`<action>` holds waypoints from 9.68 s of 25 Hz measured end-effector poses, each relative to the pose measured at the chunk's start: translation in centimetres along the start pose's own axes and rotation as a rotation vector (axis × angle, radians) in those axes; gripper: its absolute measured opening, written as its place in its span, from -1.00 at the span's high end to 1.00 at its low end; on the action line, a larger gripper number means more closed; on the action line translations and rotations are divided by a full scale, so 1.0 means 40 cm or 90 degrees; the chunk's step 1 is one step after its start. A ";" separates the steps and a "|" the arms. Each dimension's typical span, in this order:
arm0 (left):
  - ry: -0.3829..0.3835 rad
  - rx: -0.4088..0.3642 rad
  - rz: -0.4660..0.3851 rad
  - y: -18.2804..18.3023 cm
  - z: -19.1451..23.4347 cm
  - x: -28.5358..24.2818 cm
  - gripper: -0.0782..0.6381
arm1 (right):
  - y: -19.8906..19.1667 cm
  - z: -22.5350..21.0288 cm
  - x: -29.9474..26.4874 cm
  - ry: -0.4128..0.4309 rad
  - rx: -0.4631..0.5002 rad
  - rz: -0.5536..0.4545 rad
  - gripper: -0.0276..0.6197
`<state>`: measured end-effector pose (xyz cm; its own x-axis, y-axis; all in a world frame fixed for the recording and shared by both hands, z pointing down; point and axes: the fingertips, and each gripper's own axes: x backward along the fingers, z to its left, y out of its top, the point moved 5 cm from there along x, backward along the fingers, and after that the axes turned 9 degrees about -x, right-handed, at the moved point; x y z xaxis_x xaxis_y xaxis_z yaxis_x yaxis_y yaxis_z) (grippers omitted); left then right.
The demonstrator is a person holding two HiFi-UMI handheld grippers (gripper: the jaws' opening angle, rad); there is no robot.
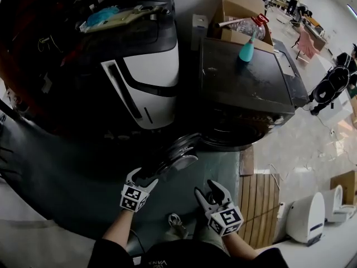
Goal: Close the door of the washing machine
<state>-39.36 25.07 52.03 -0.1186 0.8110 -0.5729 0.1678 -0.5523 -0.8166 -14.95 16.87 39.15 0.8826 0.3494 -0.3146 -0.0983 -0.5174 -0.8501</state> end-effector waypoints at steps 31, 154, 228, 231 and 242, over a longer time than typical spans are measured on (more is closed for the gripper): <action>-0.039 0.084 0.160 -0.090 0.017 -0.285 -0.38 | -0.131 -0.279 0.075 -0.062 -0.068 0.081 0.33; -0.210 0.037 -0.065 0.622 -0.614 -1.164 0.66 | -0.089 -1.499 -0.057 -0.333 -0.279 -0.065 0.72; -0.222 -0.116 -0.197 0.591 -0.581 -0.358 0.75 | 0.069 -0.654 0.437 -0.423 -0.149 -0.208 0.91; -0.226 -0.123 -0.200 0.573 -0.585 -0.289 0.75 | 0.052 -0.576 0.462 -0.416 -0.135 -0.198 0.91; -0.253 -0.143 -0.224 0.531 -0.580 -0.074 0.75 | 0.034 -0.339 0.537 -0.415 -0.100 -0.212 0.91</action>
<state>-12.72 15.40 38.01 -0.5562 0.7797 -0.2875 0.2501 -0.1728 -0.9527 10.12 13.08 36.96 0.3974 0.8742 -0.2791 0.2371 -0.3916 -0.8891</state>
